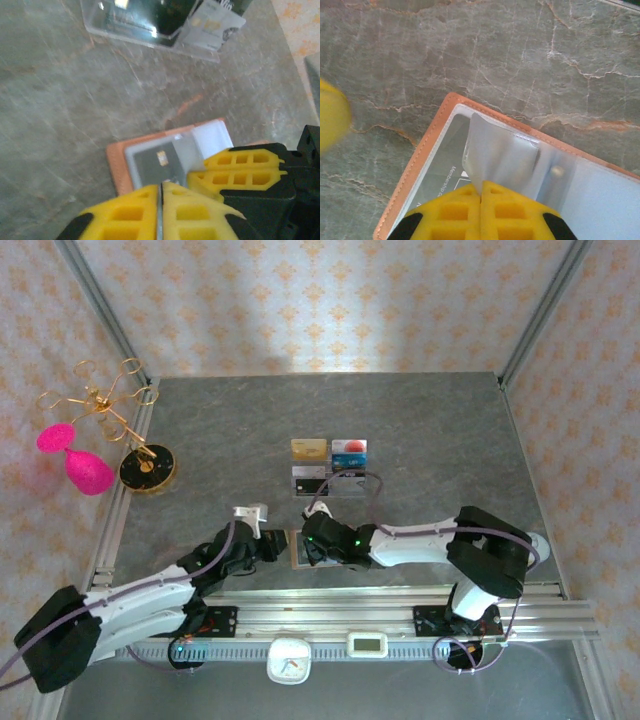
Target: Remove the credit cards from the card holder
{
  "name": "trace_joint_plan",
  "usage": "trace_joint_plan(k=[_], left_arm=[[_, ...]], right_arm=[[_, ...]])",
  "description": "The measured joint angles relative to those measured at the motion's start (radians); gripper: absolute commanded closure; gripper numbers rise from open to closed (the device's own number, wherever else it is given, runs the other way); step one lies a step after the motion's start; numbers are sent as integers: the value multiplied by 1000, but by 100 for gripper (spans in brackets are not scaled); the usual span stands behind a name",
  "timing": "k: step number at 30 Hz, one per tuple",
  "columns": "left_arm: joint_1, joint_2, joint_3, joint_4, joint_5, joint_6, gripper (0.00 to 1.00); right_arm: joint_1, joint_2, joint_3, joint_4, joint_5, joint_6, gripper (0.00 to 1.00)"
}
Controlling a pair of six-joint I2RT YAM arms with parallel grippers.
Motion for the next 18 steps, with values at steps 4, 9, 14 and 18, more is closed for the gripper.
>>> trace_joint_plan(k=[4,9,14,18], left_arm=[[-31,129,25,64,22,-1,100],[-40,261,62,121,55,1,98],[-55,346,113,150,95,2,92],[-87,396,164,151,124,10,91]], right_arm=[[0,-26,-19,32,-3,25,100],[0,-68,-58,76,-10,61,66],[1,-228,-132,73,46,104,63],[1,-402,-170,43,121,139,63]])
